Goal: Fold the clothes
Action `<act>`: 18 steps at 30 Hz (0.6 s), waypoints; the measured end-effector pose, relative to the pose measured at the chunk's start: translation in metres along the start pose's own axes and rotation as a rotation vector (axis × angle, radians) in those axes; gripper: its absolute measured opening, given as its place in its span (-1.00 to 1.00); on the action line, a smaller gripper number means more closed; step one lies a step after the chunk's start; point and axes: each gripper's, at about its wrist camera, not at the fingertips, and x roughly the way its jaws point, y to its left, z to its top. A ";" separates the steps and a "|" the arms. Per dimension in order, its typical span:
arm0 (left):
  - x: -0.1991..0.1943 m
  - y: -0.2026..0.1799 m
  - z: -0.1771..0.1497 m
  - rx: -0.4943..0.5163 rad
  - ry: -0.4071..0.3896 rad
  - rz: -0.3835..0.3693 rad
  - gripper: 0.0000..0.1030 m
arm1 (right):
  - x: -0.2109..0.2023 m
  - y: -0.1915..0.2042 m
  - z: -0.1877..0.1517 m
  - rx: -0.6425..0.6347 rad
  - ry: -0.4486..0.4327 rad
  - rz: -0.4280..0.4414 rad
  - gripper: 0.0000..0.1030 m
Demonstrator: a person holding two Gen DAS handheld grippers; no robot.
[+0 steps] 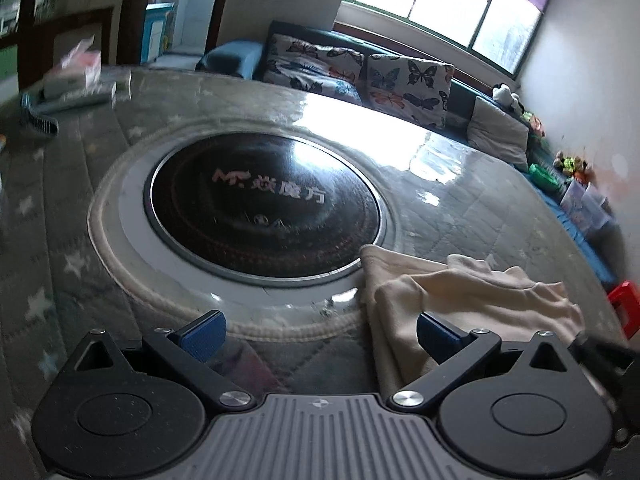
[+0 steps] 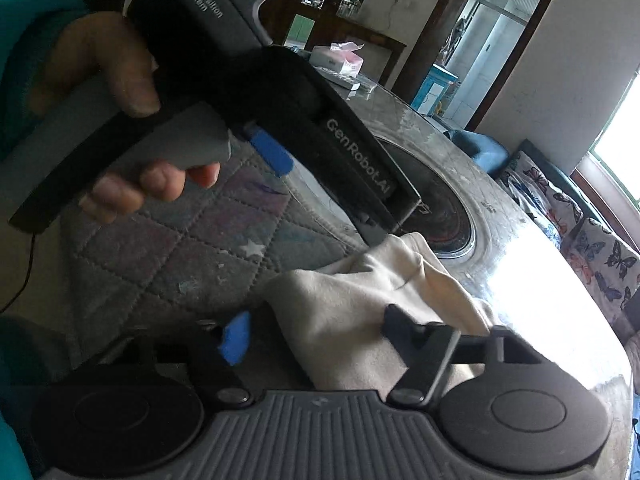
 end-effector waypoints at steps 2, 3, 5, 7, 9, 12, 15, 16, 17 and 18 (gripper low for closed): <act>0.000 0.000 0.000 -0.039 0.012 -0.027 1.00 | 0.000 -0.003 0.000 0.016 0.007 0.003 -0.23; -0.001 -0.001 0.000 -0.056 0.016 -0.043 1.00 | -0.001 -0.005 0.000 0.030 0.009 0.006 -0.38; -0.002 -0.003 0.000 -0.087 0.021 -0.076 1.00 | -0.005 -0.012 0.000 0.073 -0.009 0.027 -0.51; -0.003 -0.006 0.001 -0.117 0.028 -0.098 1.00 | -0.011 -0.020 0.000 0.122 -0.032 0.051 -0.60; -0.002 -0.010 0.003 -0.150 0.038 -0.119 1.00 | -0.017 -0.030 -0.002 0.174 -0.054 0.066 -0.64; 0.004 -0.014 0.004 -0.215 0.071 -0.163 1.00 | -0.025 -0.045 -0.006 0.254 -0.085 0.086 -0.69; 0.013 -0.017 0.004 -0.283 0.105 -0.205 1.00 | -0.034 -0.057 -0.013 0.324 -0.114 0.098 -0.72; 0.016 -0.017 0.003 -0.304 0.116 -0.219 0.99 | -0.037 -0.061 -0.016 0.342 -0.124 0.099 -0.72; 0.018 -0.018 0.003 -0.317 0.120 -0.230 0.99 | -0.040 -0.063 -0.018 0.353 -0.131 0.102 -0.73; 0.019 -0.018 0.003 -0.327 0.124 -0.240 0.97 | -0.043 -0.066 -0.019 0.367 -0.138 0.109 -0.73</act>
